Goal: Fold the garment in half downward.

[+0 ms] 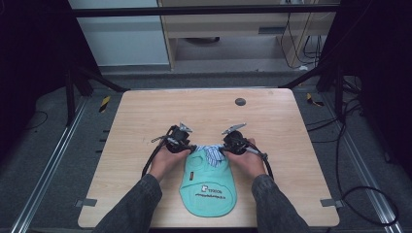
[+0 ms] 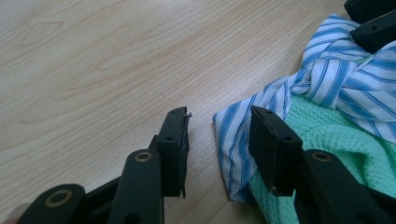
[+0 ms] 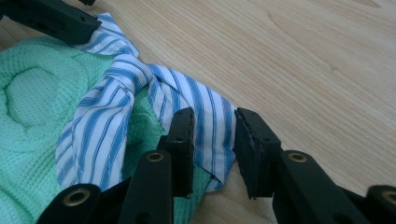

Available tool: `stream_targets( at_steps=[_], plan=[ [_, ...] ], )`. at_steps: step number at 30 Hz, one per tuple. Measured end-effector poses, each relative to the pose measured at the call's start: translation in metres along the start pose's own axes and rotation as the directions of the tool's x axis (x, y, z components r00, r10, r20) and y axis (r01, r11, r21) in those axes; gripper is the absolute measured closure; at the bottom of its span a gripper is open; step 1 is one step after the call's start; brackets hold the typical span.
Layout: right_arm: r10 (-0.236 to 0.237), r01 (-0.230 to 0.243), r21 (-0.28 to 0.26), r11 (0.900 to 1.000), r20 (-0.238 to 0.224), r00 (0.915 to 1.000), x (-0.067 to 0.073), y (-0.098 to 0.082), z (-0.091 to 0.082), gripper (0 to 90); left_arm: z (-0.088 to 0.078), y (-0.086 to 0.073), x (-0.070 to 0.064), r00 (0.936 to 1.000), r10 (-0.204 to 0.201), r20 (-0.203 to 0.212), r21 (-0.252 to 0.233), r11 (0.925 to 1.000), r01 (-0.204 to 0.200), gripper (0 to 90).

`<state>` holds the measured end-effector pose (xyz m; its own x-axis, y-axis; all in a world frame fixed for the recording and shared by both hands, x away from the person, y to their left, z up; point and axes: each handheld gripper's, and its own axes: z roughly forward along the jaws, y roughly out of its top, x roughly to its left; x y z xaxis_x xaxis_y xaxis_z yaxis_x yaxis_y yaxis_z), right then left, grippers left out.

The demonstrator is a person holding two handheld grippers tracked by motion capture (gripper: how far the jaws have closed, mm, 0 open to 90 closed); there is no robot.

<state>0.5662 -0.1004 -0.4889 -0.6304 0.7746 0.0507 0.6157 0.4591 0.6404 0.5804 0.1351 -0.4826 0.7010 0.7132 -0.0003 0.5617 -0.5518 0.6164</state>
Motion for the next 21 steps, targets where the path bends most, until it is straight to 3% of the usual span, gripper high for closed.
stream_targets(
  at_steps=[9,15,21],
  plan=[
    [-0.015,0.015,0.022,1.0,-0.016,0.9998,0.0005,0.0013,-0.0004,72.9,0.0021,-0.005,0.0012,0.9997,-0.005,0.022,-0.019,0.9998,0.006,56.8],
    [-0.018,0.019,0.031,0.999,-0.024,0.9996,0.0031,0.0011,-0.0012,77.5,0.0007,-0.0096,-0.0014,0.9978,0.014,0.065,-0.043,0.999,-0.011,70.7],
    [-0.027,0.027,0.032,0.999,-0.017,0.9995,0.0043,0.0013,-0.0012,78.2,0.0009,-0.0095,-0.0041,0.9969,0.028,0.073,-0.044,0.9987,-0.025,78.8]
  ],
)
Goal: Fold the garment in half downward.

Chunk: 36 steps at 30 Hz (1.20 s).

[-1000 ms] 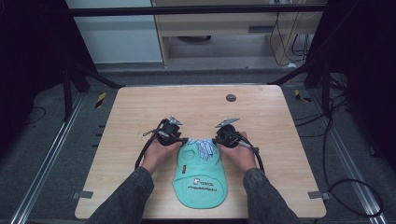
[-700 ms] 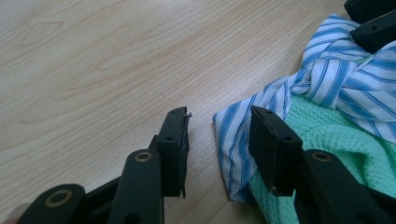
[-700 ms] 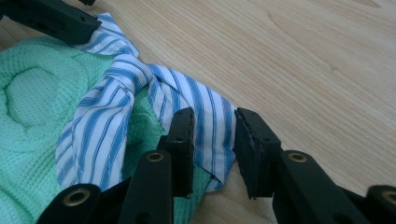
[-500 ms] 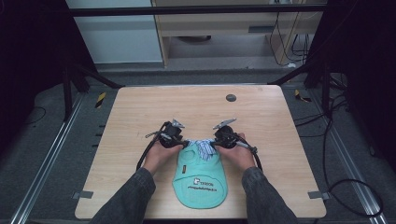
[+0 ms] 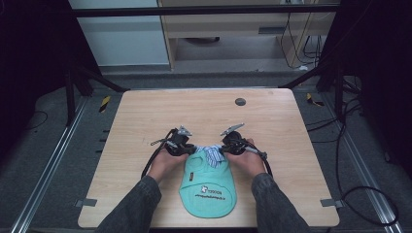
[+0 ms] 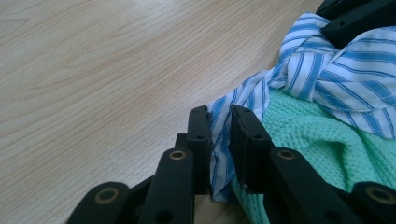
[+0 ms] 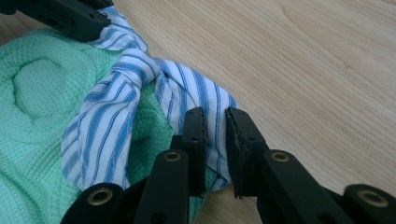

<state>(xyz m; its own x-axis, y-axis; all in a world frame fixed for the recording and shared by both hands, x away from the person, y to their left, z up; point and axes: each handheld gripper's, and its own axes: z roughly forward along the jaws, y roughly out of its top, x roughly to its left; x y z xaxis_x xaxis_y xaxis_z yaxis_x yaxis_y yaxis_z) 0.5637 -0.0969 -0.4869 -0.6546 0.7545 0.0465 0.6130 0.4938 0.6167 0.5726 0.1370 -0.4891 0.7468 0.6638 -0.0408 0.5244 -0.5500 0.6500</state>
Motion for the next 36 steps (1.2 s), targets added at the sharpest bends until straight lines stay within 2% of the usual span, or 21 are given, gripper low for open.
stream_targets(
  at_steps=[4,12,13,15,20,23,27,30,36],
  plan=[
    [-0.005,0.005,-0.001,1.0,0.002,1.0,0.001,0.0,0.0,80.4,0.0,0.0,-0.001,0.9999,-0.002,0.01,0.006,1.0,0.002,84.2],
    [-0.027,0.027,0.0,1.0,0.013,0.9995,0.003,0.001,-0.001,83.5,-0.002,0.001,-0.004,0.9998,0.021,-0.002,0.02,0.9996,-0.021,86.9],
    [-0.043,0.043,-0.015,0.999,0.014,0.999,0.003,0.001,-0.005,83.7,-0.004,0.002,-0.005,0.9991,0.042,-0.012,0.026,0.9988,-0.041,87.0],
    [-0.041,0.042,-0.033,0.999,0.01,0.9991,0.003,0.001,-0.01,83.8,-0.008,0.004,-0.006,0.9982,0.058,-0.017,0.021,0.9981,-0.057,87.1],
    [-0.045,0.045,-0.066,0.997,0.001,0.999,0.006,0.003,-0.026,83.8,-0.019,0.009,-0.009,0.9973,0.071,-0.02,-0.005,0.9974,-0.071,87.1],
    [-0.061,0.061,-0.09,0.994,0.004,0.9981,0.01,0.004,-0.041,83.8,-0.031,0.017,-0.015,0.9944,0.103,-0.024,-0.021,0.9944,-0.103,87.1],
    [-0.075,0.075,-0.106,0.992,0.006,0.9972,0.011,0.004,-0.051,83.8,-0.042,0.024,-0.019,0.9915,0.127,-0.027,-0.027,0.9914,-0.128,87.2],
    [-0.084,0.085,-0.117,0.99,0.005,0.9964,0.011,0.005,-0.055,83.8,-0.045,0.027,-0.02,0.9911,0.131,-0.027,-0.028,0.991,-0.131,87.3],
    [-0.113,0.114,-0.128,0.985,0.019,0.9934,0.01,0.008,-0.068,84.1,-0.056,0.037,-0.024,0.9868,0.16,-0.028,-0.053,0.9855,-0.161,87.4]
  ],
)
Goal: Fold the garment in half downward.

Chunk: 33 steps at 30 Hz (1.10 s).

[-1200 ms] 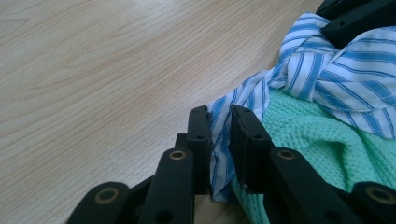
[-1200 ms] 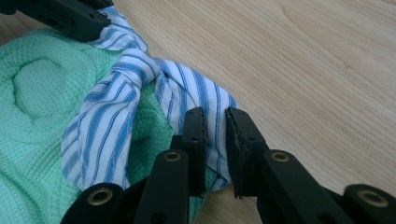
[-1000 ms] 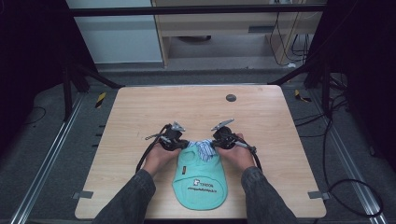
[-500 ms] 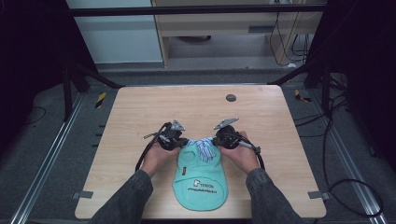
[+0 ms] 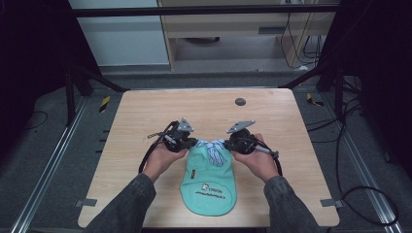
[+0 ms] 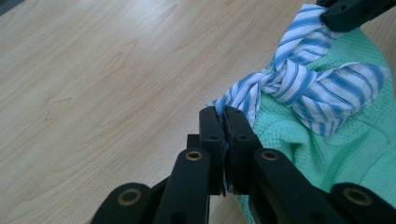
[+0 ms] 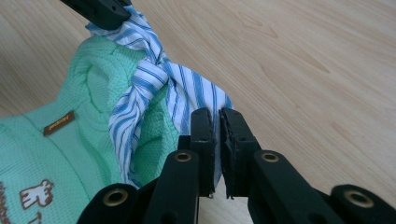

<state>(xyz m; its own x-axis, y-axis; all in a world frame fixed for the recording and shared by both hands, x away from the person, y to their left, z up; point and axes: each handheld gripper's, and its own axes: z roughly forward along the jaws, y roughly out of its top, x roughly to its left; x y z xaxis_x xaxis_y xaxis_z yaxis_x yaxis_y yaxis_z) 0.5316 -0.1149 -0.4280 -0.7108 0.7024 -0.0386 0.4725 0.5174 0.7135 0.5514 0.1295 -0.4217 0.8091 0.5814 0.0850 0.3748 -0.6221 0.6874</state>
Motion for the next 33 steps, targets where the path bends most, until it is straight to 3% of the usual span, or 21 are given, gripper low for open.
stream_targets(
  at_steps=[13,33],
  plan=[
    [-0.115,0.115,0.017,0.993,0.033,0.9928,0.001,0.009,-0.009,85.3,-0.008,0.008,0.0,0.9993,0.036,-0.008,-0.002,0.9993,-0.036,87.8],
    [-0.153,0.152,0.026,0.988,0.05,0.9869,0.003,0.022,-0.012,85.4,-0.014,0.014,0.005,0.9984,0.051,-0.024,0.002,0.9987,-0.051,87.9]
  ],
)
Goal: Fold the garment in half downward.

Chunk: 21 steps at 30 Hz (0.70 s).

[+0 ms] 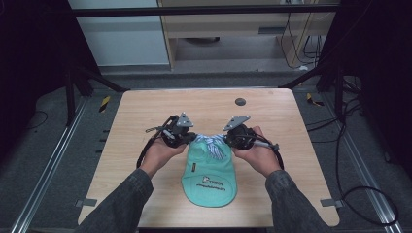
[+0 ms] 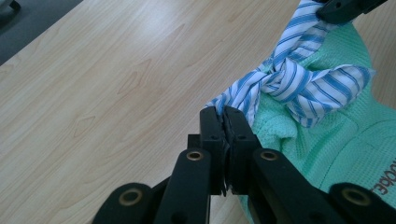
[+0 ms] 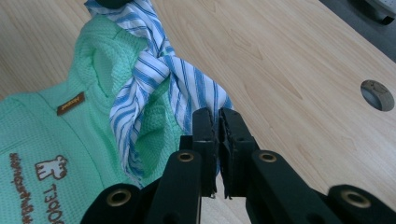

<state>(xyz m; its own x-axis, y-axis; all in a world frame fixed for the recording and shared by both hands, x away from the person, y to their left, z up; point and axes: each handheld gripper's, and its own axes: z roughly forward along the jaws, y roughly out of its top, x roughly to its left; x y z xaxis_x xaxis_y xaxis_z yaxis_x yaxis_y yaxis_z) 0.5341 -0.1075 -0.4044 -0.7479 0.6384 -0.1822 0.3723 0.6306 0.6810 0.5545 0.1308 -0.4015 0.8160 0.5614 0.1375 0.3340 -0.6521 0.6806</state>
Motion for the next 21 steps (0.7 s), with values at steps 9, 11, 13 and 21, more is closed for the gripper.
stream_targets(
  at_steps=[9,11,13,21],
  plan=[
    [-0.017,0.017,0.002,1.0,0.005,0.9998,0.0,0.005,-0.003,85.3,-0.004,0.004,0.001,1.0,0.007,-0.006,-0.005,1.0,-0.007,87.8],
    [-0.018,0.018,0.004,1.0,0.009,0.9998,-0.001,0.006,-0.003,85.3,-0.005,0.005,0.001,0.9999,0.01,-0.008,-0.005,0.9999,-0.01,87.8],
    [-0.021,0.021,0.004,1.0,0.01,0.9997,-0.001,0.007,-0.004,85.3,-0.005,0.005,0.001,0.9999,0.012,-0.009,-0.004,0.9999,-0.012,87.9],
    [-0.022,0.022,0.0,1.0,0.017,0.9996,-0.003,0.011,-0.005,85.3,-0.007,0.01,0.004,0.9998,0.01,-0.016,-0.005,0.9999,-0.01,87.8]
  ],
)
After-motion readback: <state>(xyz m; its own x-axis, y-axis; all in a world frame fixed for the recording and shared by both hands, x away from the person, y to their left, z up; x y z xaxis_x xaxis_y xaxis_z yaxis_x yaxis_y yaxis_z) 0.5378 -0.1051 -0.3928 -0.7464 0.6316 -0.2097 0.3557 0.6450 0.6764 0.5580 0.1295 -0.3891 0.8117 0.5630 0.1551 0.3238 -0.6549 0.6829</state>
